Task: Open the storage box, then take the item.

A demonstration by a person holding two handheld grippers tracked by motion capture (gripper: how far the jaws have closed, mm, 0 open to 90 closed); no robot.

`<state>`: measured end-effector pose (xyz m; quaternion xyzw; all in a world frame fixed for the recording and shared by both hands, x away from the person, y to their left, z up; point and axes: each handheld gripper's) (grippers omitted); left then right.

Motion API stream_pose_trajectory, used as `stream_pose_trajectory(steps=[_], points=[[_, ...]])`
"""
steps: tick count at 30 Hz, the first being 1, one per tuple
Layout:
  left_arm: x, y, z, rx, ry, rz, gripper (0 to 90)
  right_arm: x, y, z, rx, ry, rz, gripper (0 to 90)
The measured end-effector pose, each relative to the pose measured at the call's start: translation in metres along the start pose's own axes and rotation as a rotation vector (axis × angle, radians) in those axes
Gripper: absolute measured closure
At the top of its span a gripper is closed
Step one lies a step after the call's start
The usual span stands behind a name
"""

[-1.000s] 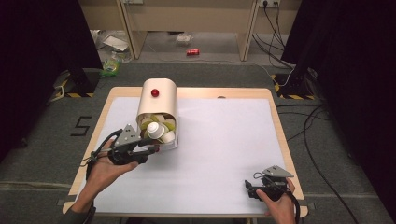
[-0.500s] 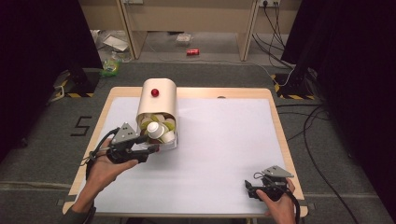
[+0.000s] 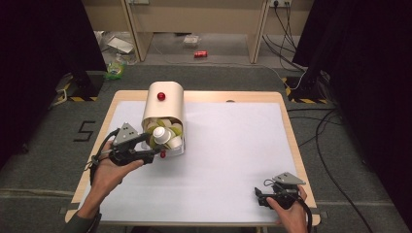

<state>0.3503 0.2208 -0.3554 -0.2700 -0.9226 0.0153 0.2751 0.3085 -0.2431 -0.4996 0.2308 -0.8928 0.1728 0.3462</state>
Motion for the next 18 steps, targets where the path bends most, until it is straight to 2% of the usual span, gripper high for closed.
stream_pose_trajectory(steps=[10,12,16,18], points=[[-0.015,0.001,-0.006,0.014,-0.005,-0.019,33.0,0.000,0.000,0.000,-0.004,0.005,-0.001,1.5],[-0.018,0.001,-0.007,0.005,-0.004,-0.025,33.0,0.000,0.000,0.000,0.003,0.003,0.000,1.5],[-0.021,0.002,-0.008,0.021,-0.004,-0.020,34.4,0.000,0.000,0.000,0.003,0.003,0.000,1.4],[-0.021,0.004,-0.009,0.012,-0.009,-0.031,34.8,0.000,0.000,0.000,0.001,0.003,-0.001,1.4]])
Point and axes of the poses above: each handheld gripper's, and its own axes: x roughly backward along the jaws, z roughly out of its underside, y roughly to its left, and after that the axes turned 12 degrees about x, right-handed
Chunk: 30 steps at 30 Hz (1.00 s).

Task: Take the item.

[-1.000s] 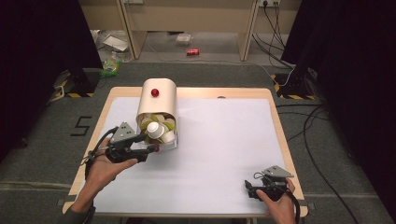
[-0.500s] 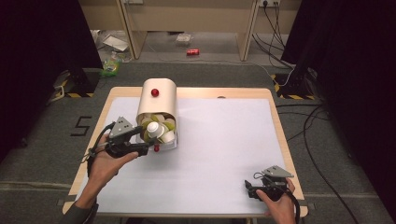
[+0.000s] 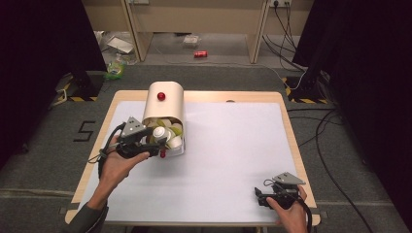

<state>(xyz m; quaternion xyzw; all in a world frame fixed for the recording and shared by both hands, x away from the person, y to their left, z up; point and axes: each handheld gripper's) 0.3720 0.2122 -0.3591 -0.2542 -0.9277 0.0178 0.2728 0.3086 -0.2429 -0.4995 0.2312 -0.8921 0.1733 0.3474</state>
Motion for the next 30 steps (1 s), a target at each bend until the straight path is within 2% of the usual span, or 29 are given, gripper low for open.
stream_pose_trajectory(steps=[5,24,30], points=[[-0.003,0.002,-0.001,0.013,0.003,-0.001,36.4,0.000,0.000,0.000,-0.002,0.001,0.000,1.5],[-0.023,0.003,-0.003,0.017,0.028,-0.017,34.8,0.000,0.000,0.000,-0.002,0.001,0.001,1.4],[-0.024,0.004,-0.004,0.030,0.033,0.006,37.8,0.000,0.000,0.000,-0.001,0.001,0.001,1.4]])
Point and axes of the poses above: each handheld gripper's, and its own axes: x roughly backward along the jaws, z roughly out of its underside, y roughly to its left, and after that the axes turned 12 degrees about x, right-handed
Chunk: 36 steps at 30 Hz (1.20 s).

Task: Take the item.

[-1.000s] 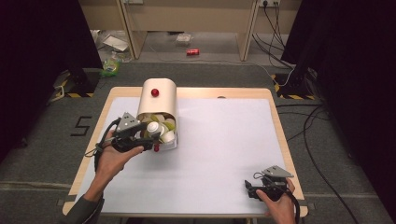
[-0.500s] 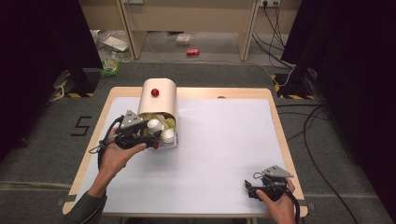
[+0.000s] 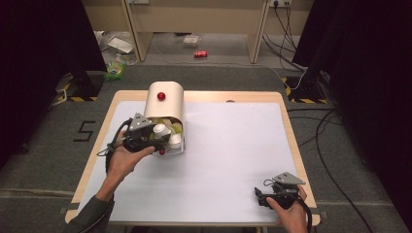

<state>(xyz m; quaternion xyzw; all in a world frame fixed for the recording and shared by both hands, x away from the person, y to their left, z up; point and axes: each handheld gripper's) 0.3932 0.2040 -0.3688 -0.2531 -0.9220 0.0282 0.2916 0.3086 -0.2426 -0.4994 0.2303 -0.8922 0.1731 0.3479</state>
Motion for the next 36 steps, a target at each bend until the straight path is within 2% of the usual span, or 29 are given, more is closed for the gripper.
stream_pose_trajectory(steps=[7,13,21,32,36], points=[[0.002,-0.002,-0.001,-0.025,0.005,-0.005,40.2,0.000,0.000,0.000,0.003,0.001,0.001,1.3],[0.007,-0.001,-0.002,-0.018,-0.003,-0.002,40.3,0.000,0.000,0.000,0.002,-0.001,-0.001,1.3],[0.022,0.001,-0.007,-0.018,-0.029,0.002,40.4,0.000,0.000,0.000,-0.001,-0.002,0.001,1.2],[0.041,0.009,-0.010,-0.004,-0.041,0.012,40.4,0.000,0.000,0.000,-0.001,0.001,0.000,1.2],[0.049,0.012,-0.010,-0.011,-0.039,0.004,40.3,0.000,0.000,0.000,-0.001,0.000,0.000,1.2]])
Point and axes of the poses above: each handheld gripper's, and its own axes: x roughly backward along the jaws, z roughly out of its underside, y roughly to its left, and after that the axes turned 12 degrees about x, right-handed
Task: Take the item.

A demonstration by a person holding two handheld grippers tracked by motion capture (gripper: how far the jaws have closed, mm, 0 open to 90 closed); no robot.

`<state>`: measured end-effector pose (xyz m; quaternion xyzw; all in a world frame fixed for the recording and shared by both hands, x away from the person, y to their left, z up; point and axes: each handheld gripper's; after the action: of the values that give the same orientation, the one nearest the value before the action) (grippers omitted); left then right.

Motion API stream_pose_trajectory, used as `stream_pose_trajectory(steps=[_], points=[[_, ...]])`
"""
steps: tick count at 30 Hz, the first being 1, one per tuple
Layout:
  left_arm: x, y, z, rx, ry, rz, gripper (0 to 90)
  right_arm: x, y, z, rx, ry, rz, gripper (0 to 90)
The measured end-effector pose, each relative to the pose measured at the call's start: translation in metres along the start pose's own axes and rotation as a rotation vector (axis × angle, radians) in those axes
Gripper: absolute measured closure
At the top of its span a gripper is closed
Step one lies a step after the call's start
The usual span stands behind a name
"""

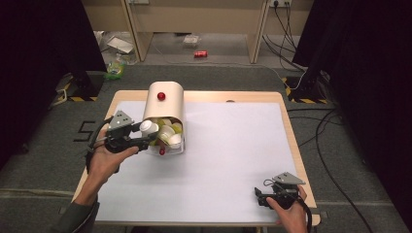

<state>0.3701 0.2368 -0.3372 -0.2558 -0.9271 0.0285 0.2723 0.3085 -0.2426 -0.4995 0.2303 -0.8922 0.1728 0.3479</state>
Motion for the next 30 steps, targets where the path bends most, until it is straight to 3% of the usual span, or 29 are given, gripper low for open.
stream_pose_trajectory(steps=[12,30], points=[[0.019,0.018,0.003,0.026,-0.019,-0.026,40.4,0.000,0.000,0.000,0.000,-0.001,0.002,1.1],[0.031,0.047,0.019,0.078,-0.022,-0.072,40.3,0.000,0.000,0.000,0.000,0.000,0.002,1.1]])
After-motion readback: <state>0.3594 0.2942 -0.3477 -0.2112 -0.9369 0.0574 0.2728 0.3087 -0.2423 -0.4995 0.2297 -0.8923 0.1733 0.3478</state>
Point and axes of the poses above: each handheld gripper's, and its own axes: x roughly backward along the jaws, z roughly out of its underside, y roughly to its left, and after that the axes turned 12 degrees about x, right-handed
